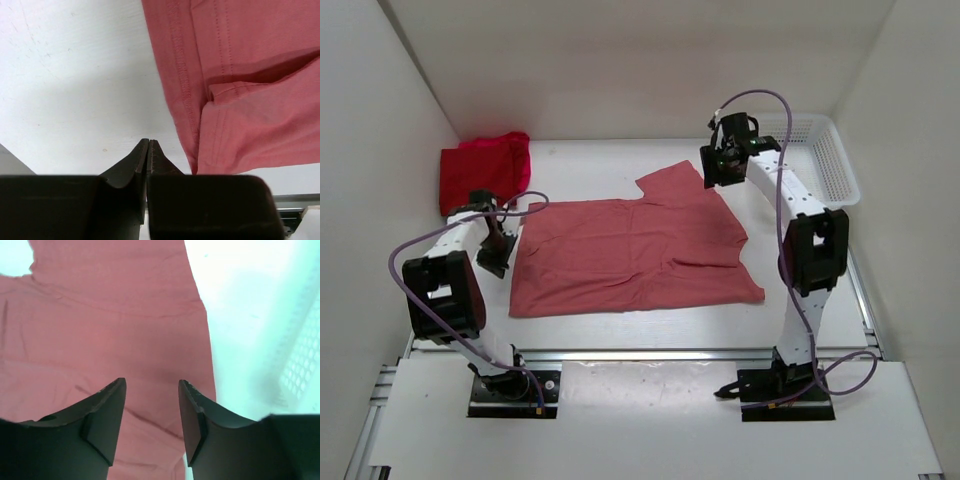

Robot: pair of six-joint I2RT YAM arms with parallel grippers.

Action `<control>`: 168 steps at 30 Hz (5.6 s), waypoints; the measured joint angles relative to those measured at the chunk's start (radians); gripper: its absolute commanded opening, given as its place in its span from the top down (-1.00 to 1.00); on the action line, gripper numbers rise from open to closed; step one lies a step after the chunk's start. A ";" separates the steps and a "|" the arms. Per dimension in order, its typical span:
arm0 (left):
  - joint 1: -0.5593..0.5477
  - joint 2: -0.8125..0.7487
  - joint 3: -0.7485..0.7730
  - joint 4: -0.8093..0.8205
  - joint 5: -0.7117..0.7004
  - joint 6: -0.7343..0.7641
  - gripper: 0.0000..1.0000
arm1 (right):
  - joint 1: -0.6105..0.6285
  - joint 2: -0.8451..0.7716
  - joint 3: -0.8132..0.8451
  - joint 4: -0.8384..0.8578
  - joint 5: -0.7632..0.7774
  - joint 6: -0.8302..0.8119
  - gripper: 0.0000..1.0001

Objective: Fold and stack the t-shirts
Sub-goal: Fold the flattened tshirt in 1/3 of the way

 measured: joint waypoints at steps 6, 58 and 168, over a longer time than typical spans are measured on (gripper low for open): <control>-0.043 0.003 0.144 -0.101 0.070 0.003 0.32 | 0.001 -0.290 -0.397 0.021 -0.049 0.008 -0.04; -0.830 0.809 0.980 0.018 0.553 -0.380 0.96 | -0.222 -0.276 -0.772 0.248 -0.344 0.239 1.00; 0.104 0.057 -0.119 0.251 0.396 -0.188 1.00 | -0.303 -0.795 -1.286 0.277 -0.135 0.546 -0.21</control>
